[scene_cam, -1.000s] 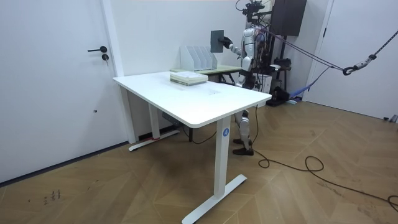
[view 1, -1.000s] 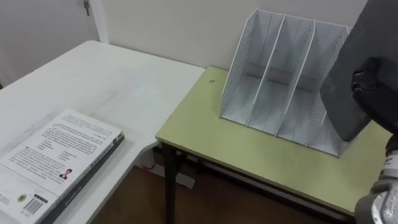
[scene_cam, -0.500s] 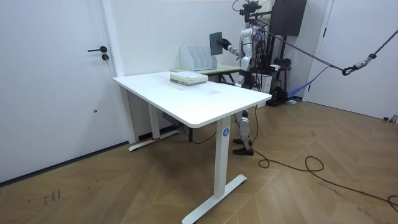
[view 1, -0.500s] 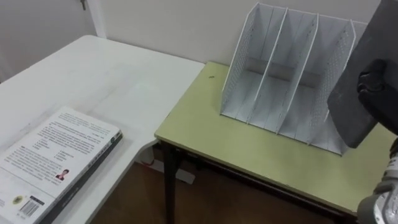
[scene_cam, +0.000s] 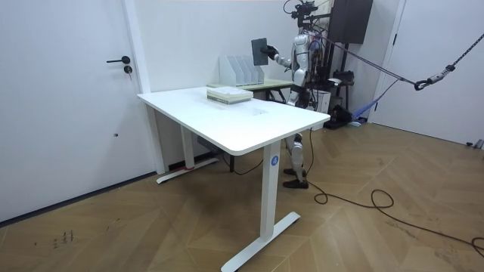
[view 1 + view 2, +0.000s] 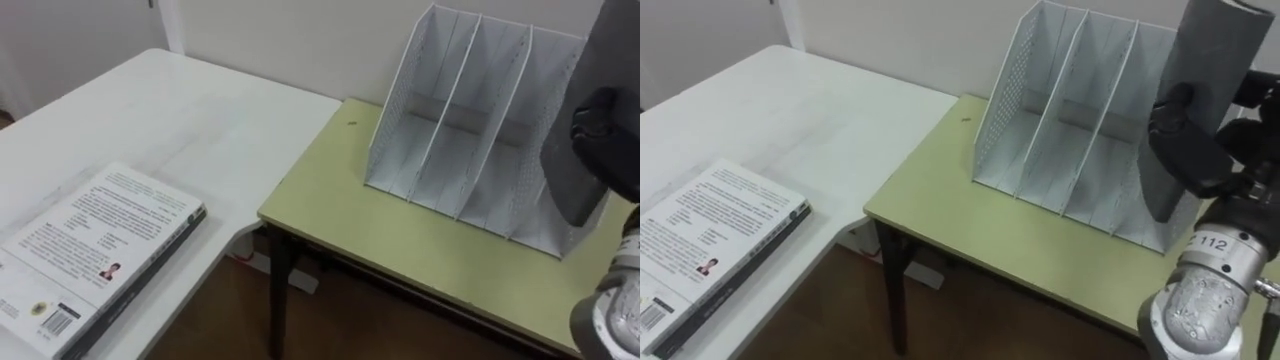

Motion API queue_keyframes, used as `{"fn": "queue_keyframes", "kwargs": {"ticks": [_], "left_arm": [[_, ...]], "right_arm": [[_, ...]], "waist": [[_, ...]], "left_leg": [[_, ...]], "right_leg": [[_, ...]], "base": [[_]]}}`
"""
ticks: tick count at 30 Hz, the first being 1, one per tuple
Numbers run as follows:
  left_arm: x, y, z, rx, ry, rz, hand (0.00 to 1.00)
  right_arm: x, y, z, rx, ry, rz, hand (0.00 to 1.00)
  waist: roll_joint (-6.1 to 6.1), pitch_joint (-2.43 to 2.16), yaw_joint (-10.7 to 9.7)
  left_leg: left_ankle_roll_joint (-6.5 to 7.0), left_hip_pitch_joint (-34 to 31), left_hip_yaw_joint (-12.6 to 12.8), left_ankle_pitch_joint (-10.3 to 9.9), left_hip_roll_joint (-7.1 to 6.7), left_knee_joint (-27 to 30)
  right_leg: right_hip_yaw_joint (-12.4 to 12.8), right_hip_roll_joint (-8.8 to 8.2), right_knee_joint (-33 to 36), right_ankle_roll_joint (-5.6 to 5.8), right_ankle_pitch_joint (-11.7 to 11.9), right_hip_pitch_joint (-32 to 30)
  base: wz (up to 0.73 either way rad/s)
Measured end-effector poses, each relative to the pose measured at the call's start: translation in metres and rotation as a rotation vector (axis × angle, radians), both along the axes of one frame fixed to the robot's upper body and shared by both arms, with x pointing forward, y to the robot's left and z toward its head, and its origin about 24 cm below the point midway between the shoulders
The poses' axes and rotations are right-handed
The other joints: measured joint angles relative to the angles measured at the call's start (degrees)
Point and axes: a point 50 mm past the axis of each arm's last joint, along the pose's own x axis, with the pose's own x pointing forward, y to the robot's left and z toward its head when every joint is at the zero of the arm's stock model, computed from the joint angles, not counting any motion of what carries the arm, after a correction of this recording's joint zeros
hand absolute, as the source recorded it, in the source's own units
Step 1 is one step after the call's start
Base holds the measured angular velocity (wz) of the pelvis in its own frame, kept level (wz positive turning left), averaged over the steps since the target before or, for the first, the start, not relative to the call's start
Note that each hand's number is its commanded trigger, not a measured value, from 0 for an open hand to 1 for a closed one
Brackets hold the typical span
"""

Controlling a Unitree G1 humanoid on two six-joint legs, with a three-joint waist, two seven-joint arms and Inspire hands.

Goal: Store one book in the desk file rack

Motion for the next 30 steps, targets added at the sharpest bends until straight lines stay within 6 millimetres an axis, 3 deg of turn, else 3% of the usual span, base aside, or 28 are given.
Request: {"fn": "queue_keyframes", "kwargs": {"ticks": [4,11,20,30], "left_arm": [[-0.001,0.0,0.0,-0.001,0.008,0.003,0.0],[-0.002,0.001,0.0,-0.003,0.007,0.012,0.0],[-0.001,0.001,0.0,-0.017,0.011,0.016,0.0],[0.001,0.0,-0.001,-0.026,0.024,0.015,0.0]], "right_arm": [[0.007,-0.005,0.006,0.008,-0.023,-0.022,1.0],[0.015,-0.01,0.01,0.005,-0.027,-0.045,1.0],[0.026,-0.014,0.003,0.002,0.035,-0.057,1.0],[0.042,-0.017,0.01,0.018,0.052,-0.062,1.0]], "waist": [[0.05,-0.26,0.1],[-0.47,0.09,0.4],[-0.58,0.2,1.3],[-0.56,0.14,1.5]], "left_leg": [[-0.03,0.3,0.0,0.0,0.01,0.1],[-0.03,1.1,-0.3,0.0,0.0,0.1],[-0.05,1.1,-2.0,0.0,-0.11,0.1],[-0.06,0.8,-2.7,0.0,-0.13,0.1]], "right_leg": [[0.0,0.01,0.0,-0.02,0.0,0.3],[-0.2,0.0,-0.6,-0.04,0.0,1.4],[-1.5,-0.19,-1.0,0.01,0.2,2.3],[-1.5,-0.21,-2.0,0.07,0.2,2.6]], "base": [[0.0],[0.01],[0.08],[0.02]]}}
